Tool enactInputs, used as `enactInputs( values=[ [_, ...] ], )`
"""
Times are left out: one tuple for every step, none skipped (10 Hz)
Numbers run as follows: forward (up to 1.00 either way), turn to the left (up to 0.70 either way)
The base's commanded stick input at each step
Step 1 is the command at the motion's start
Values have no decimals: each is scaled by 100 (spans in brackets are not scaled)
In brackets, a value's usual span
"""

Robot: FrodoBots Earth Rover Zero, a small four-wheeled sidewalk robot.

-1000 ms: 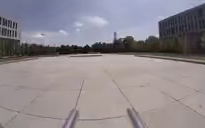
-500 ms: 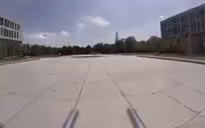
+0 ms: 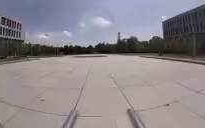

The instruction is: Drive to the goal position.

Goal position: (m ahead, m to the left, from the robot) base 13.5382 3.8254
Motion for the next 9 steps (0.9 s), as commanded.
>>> enactInputs(
  values=[
    [70,0],
    [70,0],
    [70,0],
    [70,0],
    [70,0],
    [70,0],
    [70,0],
    [70,0],
    [70,0]
  ],
)
